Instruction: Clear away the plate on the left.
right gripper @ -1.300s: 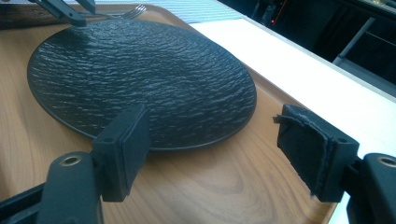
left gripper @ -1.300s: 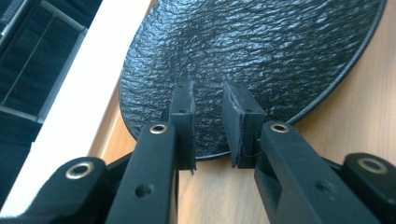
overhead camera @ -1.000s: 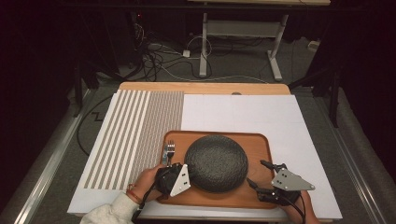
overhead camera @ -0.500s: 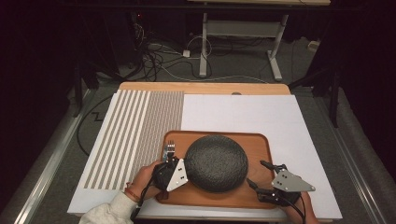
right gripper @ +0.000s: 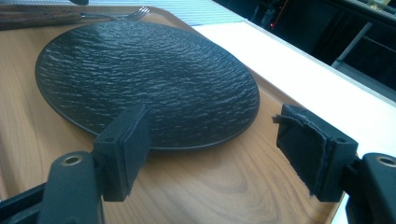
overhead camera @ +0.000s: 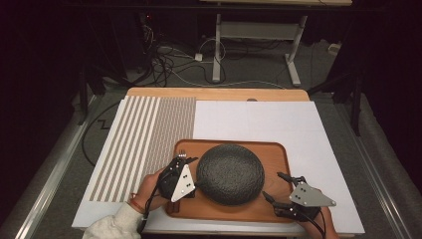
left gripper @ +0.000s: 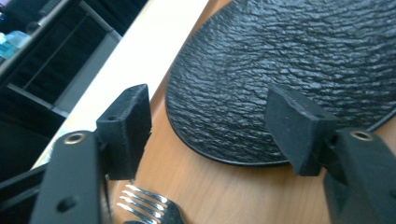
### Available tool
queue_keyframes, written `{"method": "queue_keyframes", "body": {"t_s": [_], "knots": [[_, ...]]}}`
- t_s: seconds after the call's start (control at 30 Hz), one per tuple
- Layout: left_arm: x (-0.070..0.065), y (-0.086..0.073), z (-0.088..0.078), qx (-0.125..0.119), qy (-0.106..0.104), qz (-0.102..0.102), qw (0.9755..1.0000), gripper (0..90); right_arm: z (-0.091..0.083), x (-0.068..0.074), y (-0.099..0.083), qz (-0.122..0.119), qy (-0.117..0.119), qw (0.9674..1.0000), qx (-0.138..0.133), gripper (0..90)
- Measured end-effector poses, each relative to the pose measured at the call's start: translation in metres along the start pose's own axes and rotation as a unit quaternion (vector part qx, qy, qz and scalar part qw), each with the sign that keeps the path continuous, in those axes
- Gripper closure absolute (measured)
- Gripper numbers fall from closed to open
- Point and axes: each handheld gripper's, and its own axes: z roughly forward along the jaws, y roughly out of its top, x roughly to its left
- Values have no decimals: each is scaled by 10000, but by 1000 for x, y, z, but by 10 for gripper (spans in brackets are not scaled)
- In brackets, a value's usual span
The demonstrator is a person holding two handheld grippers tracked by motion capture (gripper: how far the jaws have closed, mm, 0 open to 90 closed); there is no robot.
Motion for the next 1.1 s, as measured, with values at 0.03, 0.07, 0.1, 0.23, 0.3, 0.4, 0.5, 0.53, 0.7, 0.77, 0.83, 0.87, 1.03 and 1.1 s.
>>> {"method": "queue_keyframes", "body": {"t_s": [0.03,0.07,0.1,0.23,0.3,0.4,0.5,0.53,0.7,0.77,0.83,0.87,1.03,1.1], "knots": [[1,0,-1,-21,-54,22,10000,274,0,0,0,-5,-7,10000,-5,267],[1,0,-2,-13,-19,51,10000,251,-1,0,0,-2,-11,10000,-11,267],[1,0,-3,-10,12,54,10000,252,-1,0,0,-3,-23,10000,-9,267],[4,-1,-8,-111,10,47,9999,222,-3,0,-1,16,-53,10000,-12,267],[5,-2,-11,-110,34,73,9999,209,-3,0,-1,4,-68,10000,-21,267],[6,-3,-14,-146,79,43,9999,207,-5,0,-1,-5,-94,10000,-34,267],[7,-5,-18,-176,140,71,9997,207,-6,0,-1,4,-126,9999,-35,267],[7,-5,-19,-162,159,88,9997,207,-6,0,-1,-1,-140,9999,-31,267],[9,-7,-24,-181,234,83,9995,207,-8,-1,-1,20,-170,9998,-71,267],[9,-8,-26,-182,268,59,9995,207,-8,-1,-1,-1,-178,9998,-93,267],[9,-8,-29,-188,307,73,9993,207,-8,-1,-1,-8,-190,9998,-96,267],[10,-9,-30,-192,331,61,9992,207,-8,-1,-1,-8,-192,9998,-99,267],[10,-13,-36,-171,398,39,9991,207,-8,-1,-1,8,-213,9997,-101,267],[11,-16,-38,-152,430,35,9990,207,-8,-1,-1,3,-224,9997,-101,267]]}}
